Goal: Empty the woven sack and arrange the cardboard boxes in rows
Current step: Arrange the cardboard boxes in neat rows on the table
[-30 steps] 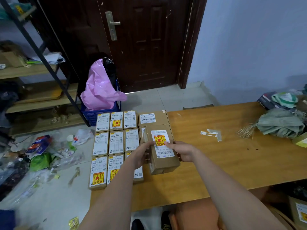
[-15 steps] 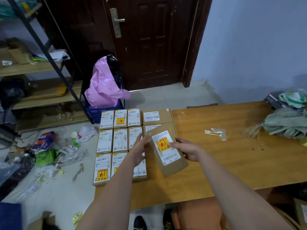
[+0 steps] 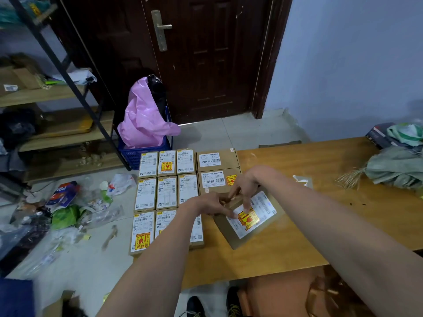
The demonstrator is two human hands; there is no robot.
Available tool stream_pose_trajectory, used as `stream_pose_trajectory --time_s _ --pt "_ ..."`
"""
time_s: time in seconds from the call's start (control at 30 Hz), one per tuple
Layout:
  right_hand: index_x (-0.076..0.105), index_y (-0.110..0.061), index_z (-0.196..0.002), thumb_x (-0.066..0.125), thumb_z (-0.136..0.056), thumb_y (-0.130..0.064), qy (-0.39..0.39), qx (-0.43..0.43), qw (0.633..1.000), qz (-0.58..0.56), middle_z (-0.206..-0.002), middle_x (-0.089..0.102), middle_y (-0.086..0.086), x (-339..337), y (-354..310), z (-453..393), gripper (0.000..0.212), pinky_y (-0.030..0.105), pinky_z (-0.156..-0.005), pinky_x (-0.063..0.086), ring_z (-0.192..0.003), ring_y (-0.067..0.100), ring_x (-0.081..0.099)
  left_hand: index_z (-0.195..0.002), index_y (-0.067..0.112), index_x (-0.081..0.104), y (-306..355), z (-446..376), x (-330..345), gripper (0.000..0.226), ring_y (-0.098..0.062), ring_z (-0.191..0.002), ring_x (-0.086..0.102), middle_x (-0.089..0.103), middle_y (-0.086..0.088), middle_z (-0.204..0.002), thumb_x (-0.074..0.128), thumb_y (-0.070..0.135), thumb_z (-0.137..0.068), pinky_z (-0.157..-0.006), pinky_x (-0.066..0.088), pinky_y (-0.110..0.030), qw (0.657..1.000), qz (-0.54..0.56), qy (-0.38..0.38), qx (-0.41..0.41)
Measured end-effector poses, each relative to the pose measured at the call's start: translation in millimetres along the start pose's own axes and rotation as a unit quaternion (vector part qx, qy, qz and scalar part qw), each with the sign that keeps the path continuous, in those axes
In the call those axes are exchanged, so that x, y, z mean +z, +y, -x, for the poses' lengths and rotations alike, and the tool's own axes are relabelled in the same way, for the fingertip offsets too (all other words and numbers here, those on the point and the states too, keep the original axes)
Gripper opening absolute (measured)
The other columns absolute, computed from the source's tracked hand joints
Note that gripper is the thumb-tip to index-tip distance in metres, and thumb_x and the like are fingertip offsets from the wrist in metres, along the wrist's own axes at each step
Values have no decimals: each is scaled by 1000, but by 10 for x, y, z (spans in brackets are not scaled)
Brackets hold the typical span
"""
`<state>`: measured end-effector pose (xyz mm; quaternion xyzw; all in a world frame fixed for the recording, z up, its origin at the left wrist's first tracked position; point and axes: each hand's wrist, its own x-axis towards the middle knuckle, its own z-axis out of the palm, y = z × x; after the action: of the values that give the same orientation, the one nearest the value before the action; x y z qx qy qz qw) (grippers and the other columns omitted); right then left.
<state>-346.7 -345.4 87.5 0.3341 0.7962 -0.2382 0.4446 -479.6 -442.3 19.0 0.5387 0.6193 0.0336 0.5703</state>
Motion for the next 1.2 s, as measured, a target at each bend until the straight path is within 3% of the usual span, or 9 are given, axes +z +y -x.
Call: stream_pose_trajectory --time_s 0.13,0.23,0.3,0.37,0.53,0.63,0.7,0.9,1.2 --pt "38 -45 -145 83 -67 -52 24 28 999 7 -150 40 -11 -62 -12 -97 91 44 -109 36 -138 22 39 -116 27 61 -85 9 22 54 -19 -95 63 69 3 -103 85 43 -70 -74 52 -34 995 92 22 -1" --pt "17 -40 -153 72 -61 -75 158 101 981 -55 -162 20 -2 14 100 -121 113 62 -115 15 -149 31 18 -119 17 62 -235 43 78 54 -15 -88 60 67 4 -97 83 37 -74 -67 49 -26 981 180 60 -24" --pt "-5 -35 -155 72 -61 -76 233 127 940 -214 -165 4 6 101 212 -166 128 63 -117 12 -150 35 7 -124 11 59 -328 51 110 62 -19 -100 65 69 -3 -109 83 38 -74 -75 55 -30 961 262 76 -44" --pt "-15 -26 -155 76 -70 -64 242 118 873 -406 -163 12 11 220 294 -231 129 58 -115 25 -148 37 18 -129 9 56 -387 47 131 67 -23 -109 64 69 -7 -117 82 39 -75 -84 56 -35 937 336 86 -46" --pt "55 -11 -133 73 -69 -63 98 10 731 -675 -126 66 12 646 155 -395 84 58 -103 44 -116 34 62 -132 16 51 -411 26 143 69 -23 -111 65 67 -6 -121 81 41 -76 -91 55 -40 924 372 82 -37" --pt "59 -18 -128 85 -50 -65 170 5 693 -701 -114 73 0 878 92 -598 95 48 -100 50 -105 22 68 -130 19 56 -431 25 162 58 -18 -107 62 67 -1 -119 77 40 -81 -96 52 -38 944 317 76 -43" --pt "56 -20 -130 85 -67 -51 202 0 672 -712 -119 70 1 968 27 -659 76 40 -90 56 -103 21 68 -129 20 63 -442 26 172 51 -14 -99 62 70 3 -114 75 41 -83 -88 51 -32 965 240 104 -33" --pt "57 -14 -128 80 -81 -28 179 25 687 -704 -120 69 6 1174 -91 -984 54 48 -96 53 -106 25 68 -127 11 64 -733 20 156 34 -22 -108 61 65 -6 -124 59 22 -95 -84 51 -30 946 78 308 -72" --pt "50 -12 -132 77 -84 -25 110 85 719 -681 -130 63 9 1329 -292 -1484 57 51 -98 51 -116 30 62 -125 10 63 -1262 153 129 30 -26 -99 64 66 -11 -117 56 14 -96 -76 50 -30 910 66 387 -131"
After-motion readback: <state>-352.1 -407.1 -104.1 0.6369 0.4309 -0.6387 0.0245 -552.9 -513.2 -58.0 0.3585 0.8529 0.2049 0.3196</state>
